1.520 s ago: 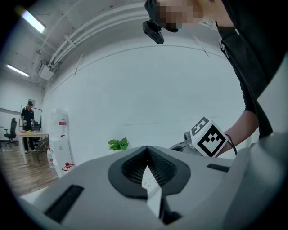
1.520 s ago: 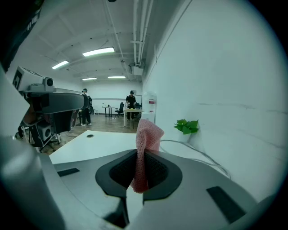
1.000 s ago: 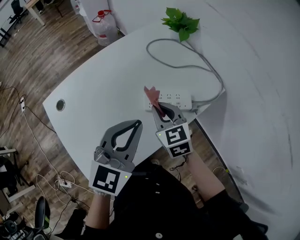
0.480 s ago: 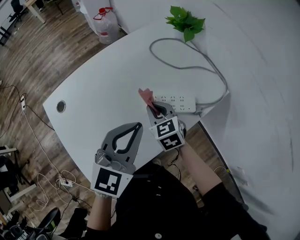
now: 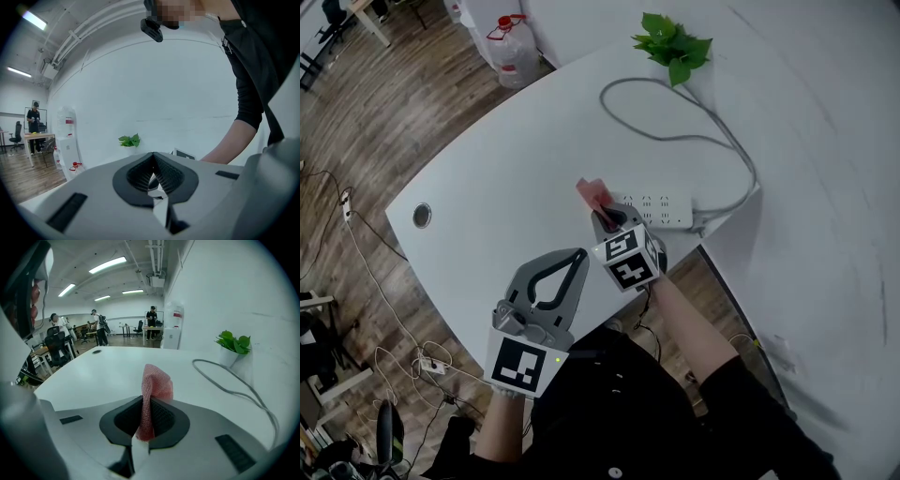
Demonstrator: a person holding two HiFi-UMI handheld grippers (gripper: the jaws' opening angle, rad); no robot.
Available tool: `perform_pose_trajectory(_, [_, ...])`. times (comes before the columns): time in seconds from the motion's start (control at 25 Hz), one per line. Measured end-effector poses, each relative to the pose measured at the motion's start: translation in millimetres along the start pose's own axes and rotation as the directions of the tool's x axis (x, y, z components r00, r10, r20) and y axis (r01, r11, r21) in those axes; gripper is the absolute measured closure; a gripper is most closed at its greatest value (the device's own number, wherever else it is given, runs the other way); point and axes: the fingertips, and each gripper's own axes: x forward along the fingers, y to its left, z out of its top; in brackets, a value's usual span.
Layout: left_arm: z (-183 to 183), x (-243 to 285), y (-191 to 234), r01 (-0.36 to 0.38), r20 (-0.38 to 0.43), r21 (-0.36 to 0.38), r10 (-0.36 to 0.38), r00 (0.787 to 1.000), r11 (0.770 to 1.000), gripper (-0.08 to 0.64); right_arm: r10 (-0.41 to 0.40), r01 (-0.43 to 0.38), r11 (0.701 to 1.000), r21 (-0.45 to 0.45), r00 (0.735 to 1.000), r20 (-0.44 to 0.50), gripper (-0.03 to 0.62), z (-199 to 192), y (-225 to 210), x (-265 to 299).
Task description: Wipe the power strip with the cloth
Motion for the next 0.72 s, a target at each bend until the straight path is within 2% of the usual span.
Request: perform_pose_trajectory(0.72, [1.7,12.0,-8.0,0.038,-0.003,-0.004,-0.038,0.999,0.999,0.546,-0.053,0.054,0.997,0.046,0.998,-0.024,0.538,-13.4,-28.4,-7.2])
